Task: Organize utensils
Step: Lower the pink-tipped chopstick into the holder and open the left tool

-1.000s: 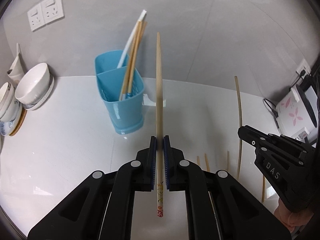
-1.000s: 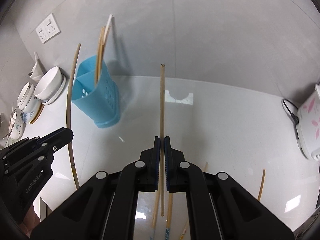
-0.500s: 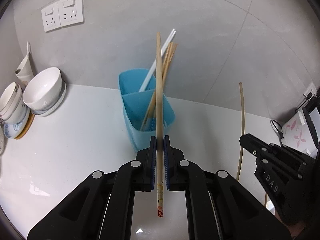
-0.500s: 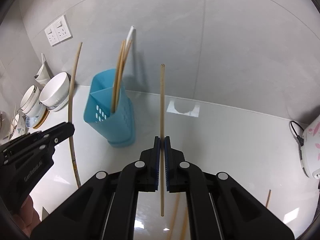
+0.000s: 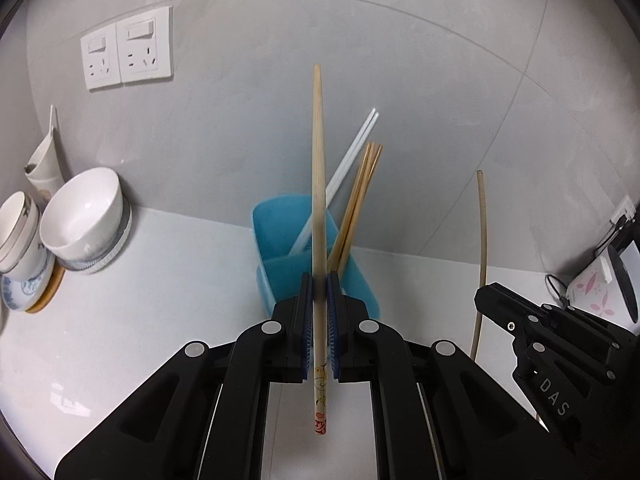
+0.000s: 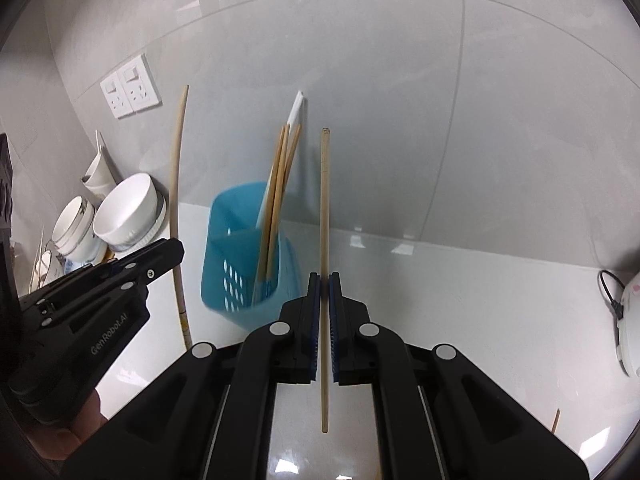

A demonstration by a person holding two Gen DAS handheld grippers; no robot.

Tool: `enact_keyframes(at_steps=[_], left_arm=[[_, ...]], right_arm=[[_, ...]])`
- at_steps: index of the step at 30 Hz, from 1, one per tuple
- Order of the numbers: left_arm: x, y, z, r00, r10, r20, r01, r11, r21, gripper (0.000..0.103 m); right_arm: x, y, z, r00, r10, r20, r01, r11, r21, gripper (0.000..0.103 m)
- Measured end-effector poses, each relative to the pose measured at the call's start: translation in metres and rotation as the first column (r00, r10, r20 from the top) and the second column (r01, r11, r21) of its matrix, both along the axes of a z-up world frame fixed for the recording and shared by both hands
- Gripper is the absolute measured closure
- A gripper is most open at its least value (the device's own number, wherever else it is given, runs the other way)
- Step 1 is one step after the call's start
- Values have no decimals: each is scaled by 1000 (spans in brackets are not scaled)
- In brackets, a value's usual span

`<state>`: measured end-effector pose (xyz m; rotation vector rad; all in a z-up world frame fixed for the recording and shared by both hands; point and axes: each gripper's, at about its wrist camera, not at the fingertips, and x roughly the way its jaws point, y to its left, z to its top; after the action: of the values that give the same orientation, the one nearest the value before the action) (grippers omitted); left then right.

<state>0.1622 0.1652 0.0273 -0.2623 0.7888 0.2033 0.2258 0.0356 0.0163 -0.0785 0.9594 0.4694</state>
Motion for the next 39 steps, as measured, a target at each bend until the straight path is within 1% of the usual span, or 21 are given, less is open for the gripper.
enact_keyframes(at_steps=[4,8,11,12,14,16,20,22,25,28,32,39], left_arm=[[10,7,5,996,-7,93,8,1000,-1,97],[17,14,7,982,-11,191,13,1000,-7,97],[21,16,6,970,-12,244,9,1000,14,97],[23,17,5,965,-17,260,13,1000,17,97],[27,17,2,956,-18,292,4,999,49,97],[30,17,-1,946,-28,321,12,999,53,97],[29,12,-9,918,-42,393,7,996,90,97],[30,8,-15,913,-46,406,6,995,100,97],[29,0,-22,907,-63,417,5,990,138,97],[34,-4,-34,916,-75,395,12,987,161,97],[37,-1,-47,927,-69,369,15,989,148,97],[37,-5,-62,938,-93,333,42,987,158,97]], right_arm=[[13,1,3,1000,-10,11,9,1000,26,100],[20,-2,5,1000,-18,23,17,998,54,100],[25,-5,3,999,-24,26,22,997,68,100],[26,-5,2,999,-25,25,23,997,69,100],[29,-7,-1,999,-31,19,29,997,68,100],[31,-8,-4,999,-38,11,37,997,69,100],[34,-10,-11,999,-51,-1,51,997,64,100],[36,-10,-15,998,-58,-9,59,996,62,100],[37,-11,-20,998,-61,-18,62,996,58,100],[39,-8,-23,998,-59,-26,60,997,55,100],[39,-6,-25,998,-55,-30,56,997,54,100],[38,-8,-28,998,-53,-37,55,997,55,100]])
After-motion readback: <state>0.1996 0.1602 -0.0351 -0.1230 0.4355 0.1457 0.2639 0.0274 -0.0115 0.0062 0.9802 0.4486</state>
